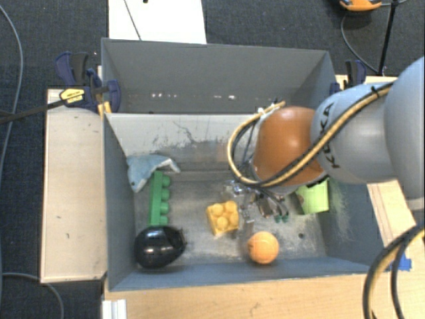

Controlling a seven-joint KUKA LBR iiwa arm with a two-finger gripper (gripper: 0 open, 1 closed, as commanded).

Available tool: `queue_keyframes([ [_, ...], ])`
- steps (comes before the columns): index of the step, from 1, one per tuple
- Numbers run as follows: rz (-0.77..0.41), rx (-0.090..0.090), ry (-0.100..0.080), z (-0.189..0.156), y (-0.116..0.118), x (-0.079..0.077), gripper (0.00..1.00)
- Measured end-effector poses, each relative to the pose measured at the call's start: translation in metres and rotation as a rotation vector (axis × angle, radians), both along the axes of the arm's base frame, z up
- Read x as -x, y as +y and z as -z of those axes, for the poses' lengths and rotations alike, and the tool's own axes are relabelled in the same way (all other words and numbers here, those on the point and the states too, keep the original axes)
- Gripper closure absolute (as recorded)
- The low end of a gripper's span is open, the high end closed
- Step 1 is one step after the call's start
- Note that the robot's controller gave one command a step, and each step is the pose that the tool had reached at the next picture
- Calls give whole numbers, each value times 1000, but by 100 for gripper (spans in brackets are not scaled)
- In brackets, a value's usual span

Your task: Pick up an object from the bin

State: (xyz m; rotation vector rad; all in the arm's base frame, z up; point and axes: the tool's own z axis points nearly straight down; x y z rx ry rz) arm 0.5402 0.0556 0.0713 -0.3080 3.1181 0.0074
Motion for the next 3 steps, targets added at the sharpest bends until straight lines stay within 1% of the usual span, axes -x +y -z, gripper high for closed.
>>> queue_keyframes([
  [3, 0, 0, 1, 0, 0, 0, 100],
])
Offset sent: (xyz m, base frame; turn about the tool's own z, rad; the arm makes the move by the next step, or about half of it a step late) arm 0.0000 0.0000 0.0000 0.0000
